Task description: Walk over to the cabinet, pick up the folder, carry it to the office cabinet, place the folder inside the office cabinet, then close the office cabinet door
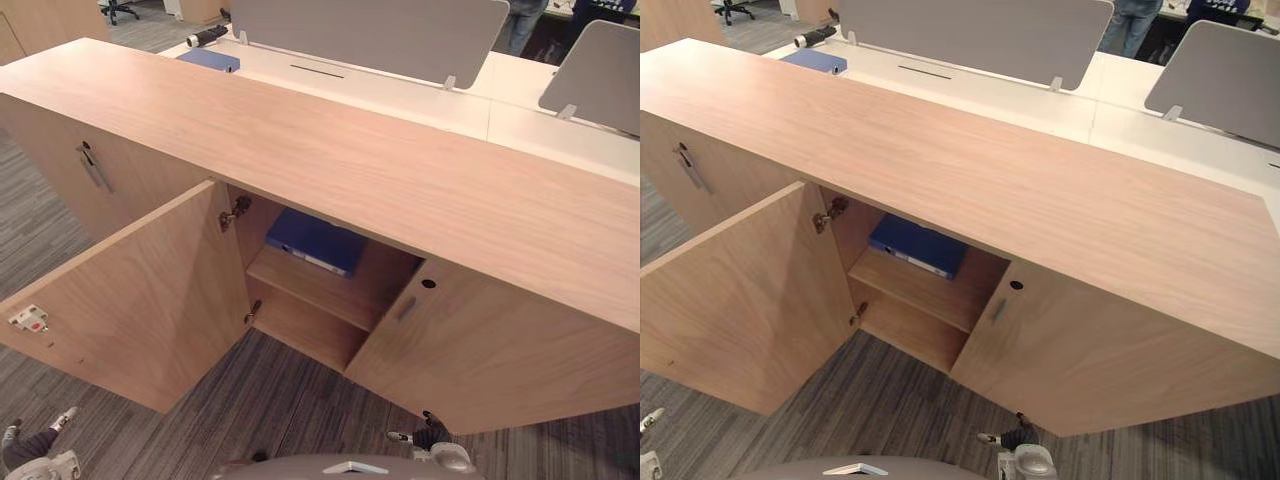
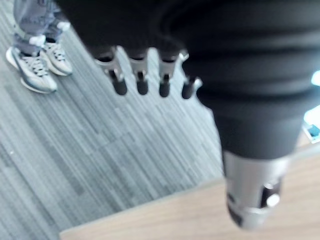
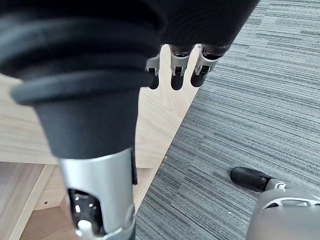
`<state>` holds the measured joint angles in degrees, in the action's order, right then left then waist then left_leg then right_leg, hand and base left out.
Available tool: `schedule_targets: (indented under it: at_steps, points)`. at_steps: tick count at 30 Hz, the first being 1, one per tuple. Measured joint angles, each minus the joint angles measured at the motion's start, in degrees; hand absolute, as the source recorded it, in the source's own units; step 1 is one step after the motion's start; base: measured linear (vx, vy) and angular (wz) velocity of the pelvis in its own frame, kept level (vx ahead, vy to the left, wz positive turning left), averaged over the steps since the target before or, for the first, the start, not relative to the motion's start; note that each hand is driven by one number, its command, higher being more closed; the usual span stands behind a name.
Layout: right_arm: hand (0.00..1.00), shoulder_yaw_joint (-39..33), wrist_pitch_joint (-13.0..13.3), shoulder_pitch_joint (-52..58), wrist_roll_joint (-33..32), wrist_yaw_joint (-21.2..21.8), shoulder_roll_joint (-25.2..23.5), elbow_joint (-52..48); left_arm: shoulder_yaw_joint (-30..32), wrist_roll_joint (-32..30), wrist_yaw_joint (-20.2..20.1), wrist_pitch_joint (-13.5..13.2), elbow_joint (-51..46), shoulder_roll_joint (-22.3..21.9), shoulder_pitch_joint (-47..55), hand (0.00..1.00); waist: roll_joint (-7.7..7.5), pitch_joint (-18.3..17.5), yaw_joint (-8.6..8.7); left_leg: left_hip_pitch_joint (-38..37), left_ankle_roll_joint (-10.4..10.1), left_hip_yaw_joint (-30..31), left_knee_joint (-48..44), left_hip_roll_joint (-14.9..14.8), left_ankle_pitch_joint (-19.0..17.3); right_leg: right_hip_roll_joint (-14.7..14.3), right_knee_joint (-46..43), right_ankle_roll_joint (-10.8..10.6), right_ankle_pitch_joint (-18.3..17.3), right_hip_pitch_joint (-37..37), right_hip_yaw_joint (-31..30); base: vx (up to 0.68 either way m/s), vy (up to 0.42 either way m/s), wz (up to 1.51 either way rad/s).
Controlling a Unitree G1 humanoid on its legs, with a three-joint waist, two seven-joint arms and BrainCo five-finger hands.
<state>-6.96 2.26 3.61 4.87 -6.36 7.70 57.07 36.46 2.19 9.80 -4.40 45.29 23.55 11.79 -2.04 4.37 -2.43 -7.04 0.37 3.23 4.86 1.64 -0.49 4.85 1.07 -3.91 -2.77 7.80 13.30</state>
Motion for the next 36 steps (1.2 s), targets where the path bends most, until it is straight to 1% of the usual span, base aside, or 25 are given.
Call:
schedule_targets:
  at_steps: [2,5,9,13,18,23,25,32,36]
  points:
    - [0.0,0.0,0.0,-0.3,0.0,0.0,0.1,-0.1,0.1,0.1,0.0,-0.2,-2.3,1.1,0.2,0.0,0.39,0.2,-0.34,0.0,0.0,0.0,0.0,0.0,-0.1,0.0,0.0,0.0,0.0,0.0,0.0,0.0,0.0,0.0]
    - [0.0,0.0,0.0,-0.4,0.0,0.1,0.2,-0.5,0.0,1.1,0.0,-0.6,-6.5,1.3,0.1,0.0,0.95,0.6,-0.43,0.0,0.0,0.0,0.0,0.0,-0.1,0.0,0.0,0.1,0.0,0.0,0.0,0.0,0.0,0.0]
    - [0.0,0.0,0.0,0.1,0.0,0.1,0.2,-1.3,-0.7,2.3,-0.1,-0.9,-10.7,1.3,0.0,0.0,0.98,0.6,-0.51,0.0,0.0,0.1,0.0,-0.1,-0.1,-0.1,0.0,0.1,-0.1,0.0,0.0,-0.02,-0.01,0.0]
    - [0.0,0.0,0.0,0.7,0.0,0.1,0.2,-2.2,-2.3,4.0,-0.2,-1.9,-14.1,1.3,-0.5,0.0,0.98,0.6,-0.56,0.0,0.0,0.2,0.0,-0.1,-0.1,-0.1,-0.2,0.2,-0.1,-0.1,-0.1,-0.04,-0.013,0.0]
    - [0.0,0.0,0.0,0.8,0.0,0.1,0.2,-2.3,-3.1,4.4,-0.2,-2.3,-16.5,1.3,-0.4,0.0,0.94,0.6,-0.6,0.0,0.0,0.0,0.0,-0.1,-0.1,-0.1,-0.2,0.2,-0.1,-0.2,-0.2,-0.02,-0.008,-0.01]
    - [0.0,-0.1,0.0,0.9,0.1,0.2,0.1,-2.6,-4.0,4.5,-0.3,-2.6,-21.4,1.3,-0.3,0.0,0.91,0.6,-0.73,0.0,0.0,-0.1,0.0,-0.1,-0.1,-0.2,-0.2,0.2,-0.1,-0.1,-0.2,0.0,0.0,0.0]
    - [0.0,-0.2,0.0,1.1,0.1,0.2,0.1,-2.6,-5.2,4.5,-0.2,-2.6,-22.3,1.1,-0.4,0.0,0.89,0.6,-0.78,-0.1,0.0,-0.1,0.0,-0.1,-0.1,-0.2,-0.2,0.2,-0.1,-0.1,-0.2,0.0,0.0,0.0]
    - [0.0,-0.2,0.0,1.7,0.1,1.1,-0.1,-2.6,-6.1,4.5,-0.2,-2.6,-23.6,0.0,0.6,0.0,0.77,0.5,-0.93,0.0,0.0,-0.2,0.0,-0.1,-0.1,-0.2,-0.2,0.2,-0.1,-0.1,-0.2,0.0,0.0,0.0]
    - [0.0,-0.1,0.0,1.8,0.1,1.3,-0.3,-2.6,-7.9,4.5,-0.3,-2.7,-24.6,-0.2,1.5,0.0,0.64,0.4,-1.31,0.0,0.0,-0.3,0.0,-0.1,-0.1,-0.1,-0.2,0.2,-0.1,-0.1,-0.1,0.0,0.0,0.0]
